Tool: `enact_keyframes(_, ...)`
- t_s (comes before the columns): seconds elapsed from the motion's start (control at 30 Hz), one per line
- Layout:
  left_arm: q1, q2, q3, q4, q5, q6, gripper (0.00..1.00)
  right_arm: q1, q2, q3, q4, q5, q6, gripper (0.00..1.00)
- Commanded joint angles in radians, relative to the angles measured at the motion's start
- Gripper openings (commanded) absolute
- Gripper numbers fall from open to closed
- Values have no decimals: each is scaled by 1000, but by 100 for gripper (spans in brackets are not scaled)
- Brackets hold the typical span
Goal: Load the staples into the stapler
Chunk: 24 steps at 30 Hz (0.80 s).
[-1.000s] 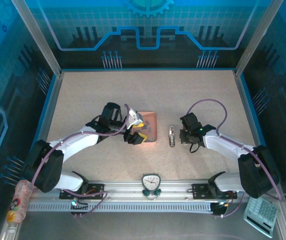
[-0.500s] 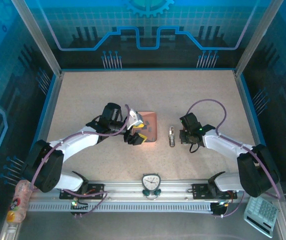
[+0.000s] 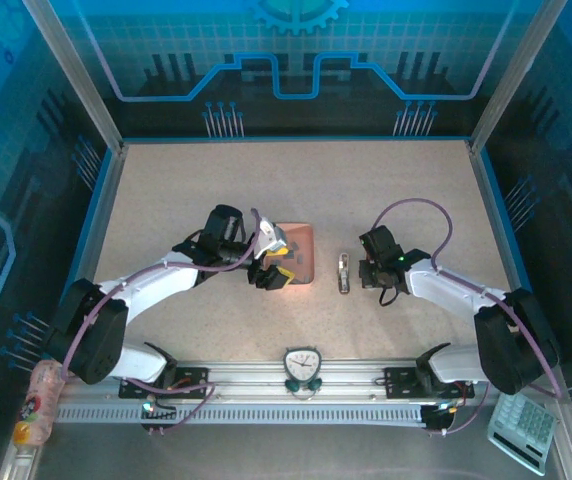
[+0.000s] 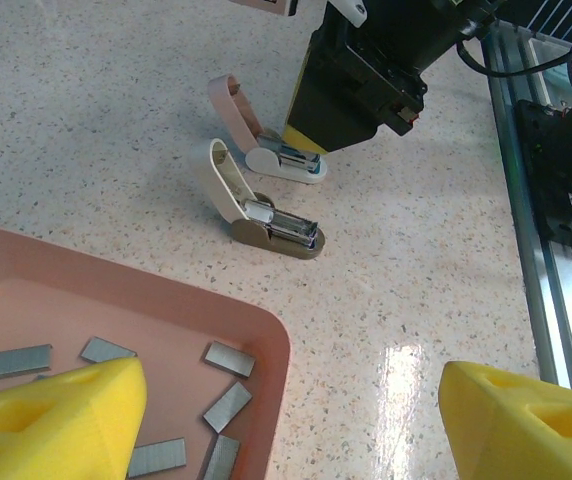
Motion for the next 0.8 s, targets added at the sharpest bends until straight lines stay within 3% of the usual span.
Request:
enact_keyframes(0.0,-10,10,27,-25,-4,30,78,17,9,1,-24,7,-11,15)
enact_keyframes(0.77,-11,8,33,-37,-8,39,78,54,50,46,-69,28,31,18)
